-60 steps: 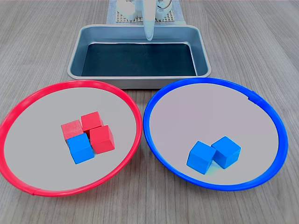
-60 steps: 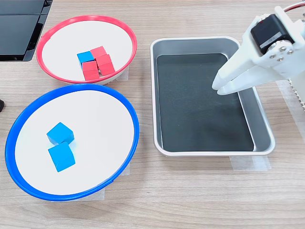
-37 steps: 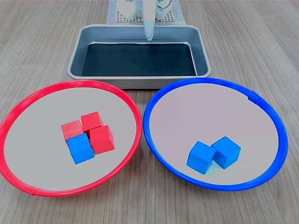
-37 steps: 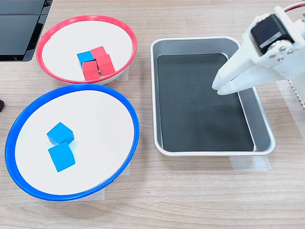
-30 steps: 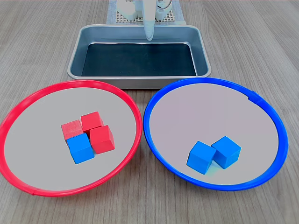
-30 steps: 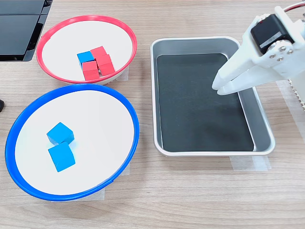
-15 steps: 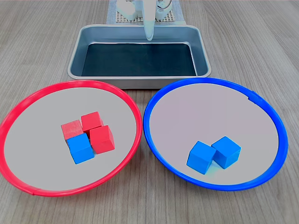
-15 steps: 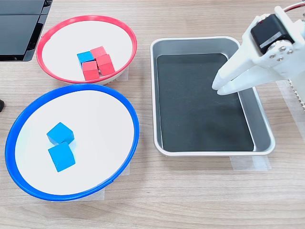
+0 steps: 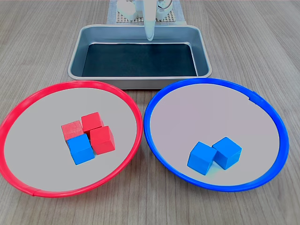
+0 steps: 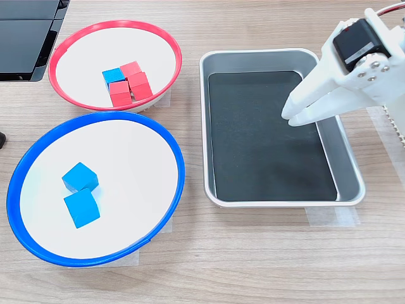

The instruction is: Relocate any blue block in the red dish to the blue dish, correcting any misplacements.

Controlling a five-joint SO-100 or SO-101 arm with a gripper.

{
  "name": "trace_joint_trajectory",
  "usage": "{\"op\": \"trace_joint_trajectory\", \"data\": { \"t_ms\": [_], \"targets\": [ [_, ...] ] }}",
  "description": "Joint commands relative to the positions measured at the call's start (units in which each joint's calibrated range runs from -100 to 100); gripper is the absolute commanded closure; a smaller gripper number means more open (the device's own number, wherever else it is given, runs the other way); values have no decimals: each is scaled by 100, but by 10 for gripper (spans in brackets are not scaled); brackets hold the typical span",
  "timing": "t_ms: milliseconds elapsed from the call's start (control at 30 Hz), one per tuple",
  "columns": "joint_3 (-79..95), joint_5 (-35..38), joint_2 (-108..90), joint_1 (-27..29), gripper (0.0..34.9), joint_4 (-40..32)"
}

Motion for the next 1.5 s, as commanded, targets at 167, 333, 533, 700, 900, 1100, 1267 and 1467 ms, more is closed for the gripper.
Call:
{"op": "trace_joint_trajectory", "data": {
  "t_ms": [167,333,533,700,900,1100,1267,1467],
  "targets": [
    [-11,-10,-26,0,346,13],
    [-11,-10,-26,0,346,13],
    [-11,-44,-26,75,346,13],
    [-11,-39,-26,66,346,13],
    [8,0,-26,66,346,-86],
    [-812,166,520,47,346,-622],
    [-1950,283,1655,-38,346,-1241],
    [-3251,615,3676,75,346,-2389]
  ]
}}
